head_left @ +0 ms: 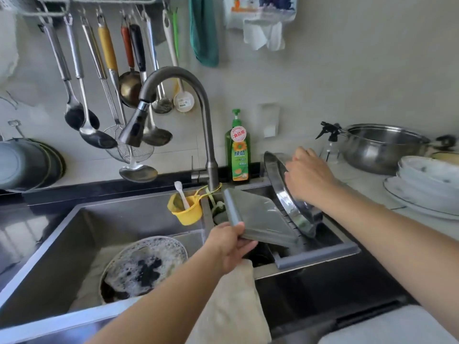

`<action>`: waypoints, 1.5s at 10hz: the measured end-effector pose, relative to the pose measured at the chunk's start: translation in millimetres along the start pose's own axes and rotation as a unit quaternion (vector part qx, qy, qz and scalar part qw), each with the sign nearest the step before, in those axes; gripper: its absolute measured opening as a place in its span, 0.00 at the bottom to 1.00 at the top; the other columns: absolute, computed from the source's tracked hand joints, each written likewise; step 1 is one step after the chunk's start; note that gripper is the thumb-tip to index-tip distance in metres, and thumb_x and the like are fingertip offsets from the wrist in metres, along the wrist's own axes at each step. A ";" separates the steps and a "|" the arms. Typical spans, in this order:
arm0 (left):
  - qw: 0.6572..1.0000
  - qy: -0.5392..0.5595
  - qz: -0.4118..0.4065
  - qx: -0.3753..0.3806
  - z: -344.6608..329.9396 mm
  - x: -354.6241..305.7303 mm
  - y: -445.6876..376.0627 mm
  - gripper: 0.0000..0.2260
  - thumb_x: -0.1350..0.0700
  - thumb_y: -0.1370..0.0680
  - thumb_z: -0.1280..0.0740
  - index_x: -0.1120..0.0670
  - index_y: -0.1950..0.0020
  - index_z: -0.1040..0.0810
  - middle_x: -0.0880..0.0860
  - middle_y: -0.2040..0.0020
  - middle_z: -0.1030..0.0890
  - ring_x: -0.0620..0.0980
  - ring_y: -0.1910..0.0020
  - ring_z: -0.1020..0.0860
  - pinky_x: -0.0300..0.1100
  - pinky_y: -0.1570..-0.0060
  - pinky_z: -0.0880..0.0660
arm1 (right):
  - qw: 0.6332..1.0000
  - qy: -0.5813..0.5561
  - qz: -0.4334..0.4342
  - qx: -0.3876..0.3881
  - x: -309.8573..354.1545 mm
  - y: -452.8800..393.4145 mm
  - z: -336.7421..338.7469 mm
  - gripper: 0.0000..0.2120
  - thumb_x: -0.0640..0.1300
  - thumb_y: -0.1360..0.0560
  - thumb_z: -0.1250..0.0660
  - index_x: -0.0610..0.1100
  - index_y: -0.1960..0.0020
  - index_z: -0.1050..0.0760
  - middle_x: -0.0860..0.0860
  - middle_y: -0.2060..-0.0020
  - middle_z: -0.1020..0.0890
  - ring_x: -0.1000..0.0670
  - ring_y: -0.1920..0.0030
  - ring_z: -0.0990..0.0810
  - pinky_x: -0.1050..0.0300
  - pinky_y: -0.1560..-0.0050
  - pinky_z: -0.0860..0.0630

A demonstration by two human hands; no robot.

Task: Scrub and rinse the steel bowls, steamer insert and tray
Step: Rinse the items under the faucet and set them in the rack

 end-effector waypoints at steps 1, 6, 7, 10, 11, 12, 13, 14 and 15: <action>0.996 -0.086 0.018 -0.016 -12.6 12.9 -17.9 0.06 0.61 0.16 0.34 0.60 0.40 0.26 0.62 0.43 0.19 0.57 0.49 0.16 0.46 0.54 0.16 | 1.000 -0.017 0.014 0.001 5.5 3.6 -2.9 0.11 0.42 0.18 0.40 0.41 0.47 0.20 0.49 0.49 0.31 0.47 0.46 0.31 0.48 0.44 0.28; 0.778 -0.613 -0.126 -0.058 30.3 -59.9 -35.1 0.13 0.51 0.15 0.36 0.60 0.45 0.19 0.55 0.55 0.18 0.49 0.58 0.21 0.41 0.60 0.25 | 0.990 0.003 0.138 0.006 61.0 48.3 -39.3 0.18 0.56 0.18 0.38 0.42 0.46 0.18 0.48 0.47 0.27 0.46 0.44 0.32 0.53 0.49 0.32; 0.759 -0.627 -0.095 -0.145 110.6 -84.7 -27.6 0.12 0.57 0.16 0.37 0.61 0.41 0.17 0.58 0.47 0.16 0.55 0.51 0.19 0.46 0.53 0.22 | 0.990 0.033 0.131 0.044 76.0 46.5 -51.8 0.20 0.58 0.19 0.38 0.43 0.42 0.19 0.47 0.44 0.28 0.45 0.42 0.32 0.50 0.43 0.29; 0.731 -0.638 0.022 -0.242 290.2 -108.3 13.1 0.04 0.60 0.18 0.37 0.57 0.51 0.23 0.57 0.52 0.21 0.54 0.55 0.23 0.43 0.57 0.26 | 0.977 -0.195 0.049 0.066 181.4 12.4 -57.1 0.13 0.51 0.18 0.37 0.46 0.57 0.23 0.48 0.51 0.25 0.47 0.51 0.26 0.50 0.52 0.27; 0.746 -0.616 0.056 -0.245 314.3 -108.3 6.2 0.11 0.60 0.15 0.39 0.56 0.58 0.27 0.55 0.54 0.21 0.51 0.63 0.23 0.38 0.73 0.27 | 0.944 -0.320 0.009 0.076 216.5 -6.3 -92.7 0.18 0.47 0.20 0.35 0.43 0.67 0.28 0.47 0.63 0.25 0.46 0.61 0.25 0.53 0.63 0.30; 0.772 -0.581 0.122 -0.226 346.3 -88.6 -23.3 0.09 0.61 0.15 0.41 0.59 0.51 0.23 0.59 0.51 0.21 0.56 0.59 0.19 0.39 0.72 0.21 | 0.928 -0.359 0.004 0.099 232.8 -1.7 -144.5 0.18 0.46 0.21 0.33 0.47 0.69 0.30 0.50 0.64 0.27 0.47 0.64 0.26 0.57 0.67 0.36; 0.797 -0.540 0.197 -0.185 352.1 -60.7 -42.5 0.16 0.62 0.14 0.43 0.68 0.29 0.29 0.65 0.47 0.19 0.57 0.61 0.18 0.44 0.66 0.18 | 0.915 -0.382 0.035 0.124 235.7 -0.5 -163.3 0.12 0.45 0.21 0.31 0.47 0.64 0.26 0.52 0.60 0.27 0.52 0.62 0.26 0.60 0.64 0.35; 0.810 -0.491 0.276 -0.163 354.1 -29.7 -61.6 0.15 0.60 0.14 0.41 0.65 0.28 0.34 0.65 0.39 0.20 0.61 0.49 0.18 0.53 0.41 0.20 | 0.907 -0.403 0.048 0.117 228.9 -3.8 -163.1 0.10 0.44 0.21 0.32 0.48 0.62 0.24 0.53 0.59 0.25 0.56 0.60 0.26 0.65 0.63 0.36; 0.757 -0.573 0.281 -0.138 358.9 -20.6 -84.6 0.07 0.57 0.16 0.37 0.61 0.43 0.27 0.59 0.49 0.19 0.54 0.58 0.18 0.47 0.48 0.17 | 0.907 -0.391 0.072 0.137 235.0 -3.9 -171.0 0.08 0.44 0.21 0.32 0.47 0.59 0.21 0.53 0.57 0.24 0.54 0.57 0.24 0.64 0.59 0.32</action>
Point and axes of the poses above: each hand's wrist, its own y-axis away from the middle knuckle, its own z-axis out of the back of the hand, x = y × z, the point moved 9 cm from there along -y, towards the middle knuckle
